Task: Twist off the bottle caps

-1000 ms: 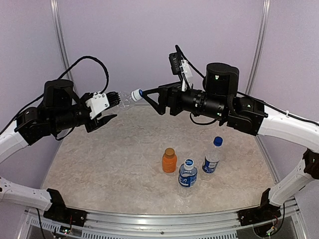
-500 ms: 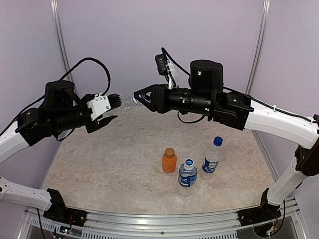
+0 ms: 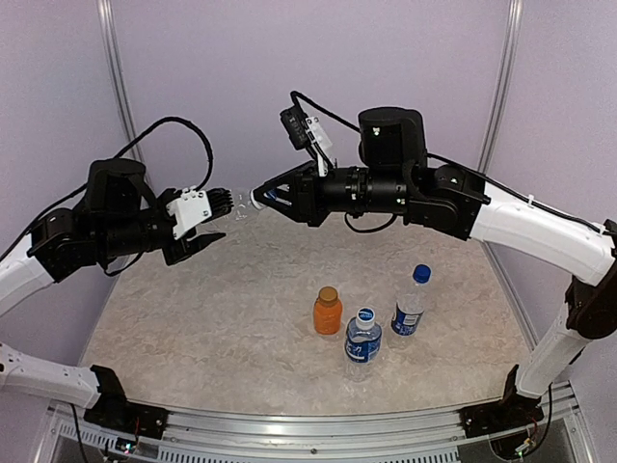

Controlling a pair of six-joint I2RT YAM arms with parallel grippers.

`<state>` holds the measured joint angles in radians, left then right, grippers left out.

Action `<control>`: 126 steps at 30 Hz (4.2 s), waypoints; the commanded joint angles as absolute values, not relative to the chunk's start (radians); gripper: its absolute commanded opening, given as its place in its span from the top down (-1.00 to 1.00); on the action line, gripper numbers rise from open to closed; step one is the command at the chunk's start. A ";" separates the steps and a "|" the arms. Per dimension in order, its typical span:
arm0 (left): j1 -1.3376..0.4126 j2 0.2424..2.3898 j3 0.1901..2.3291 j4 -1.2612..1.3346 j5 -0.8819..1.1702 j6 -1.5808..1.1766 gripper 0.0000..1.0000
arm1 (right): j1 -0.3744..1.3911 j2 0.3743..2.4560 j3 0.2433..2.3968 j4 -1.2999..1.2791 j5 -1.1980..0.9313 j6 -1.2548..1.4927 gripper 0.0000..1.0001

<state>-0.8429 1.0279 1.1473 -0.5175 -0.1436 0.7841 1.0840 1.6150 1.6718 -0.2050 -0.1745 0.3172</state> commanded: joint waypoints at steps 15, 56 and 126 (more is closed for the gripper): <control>-0.864 1.020 1.243 -1.028 0.282 0.761 0.08 | 1.407 1.533 1.513 -0.353 0.316 -1.160 1.00; -0.888 0.980 1.068 -0.418 -0.192 0.775 0.02 | 1.237 1.463 1.527 -0.012 0.219 0.242 -0.86; -0.894 0.995 1.171 -1.126 0.338 0.763 0.13 | 1.448 1.500 1.471 -0.355 0.355 -1.250 1.00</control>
<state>-0.8875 0.9955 1.1683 -1.0485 0.3054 0.7525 1.4422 1.5501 1.5185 -0.3717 0.1596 -0.9699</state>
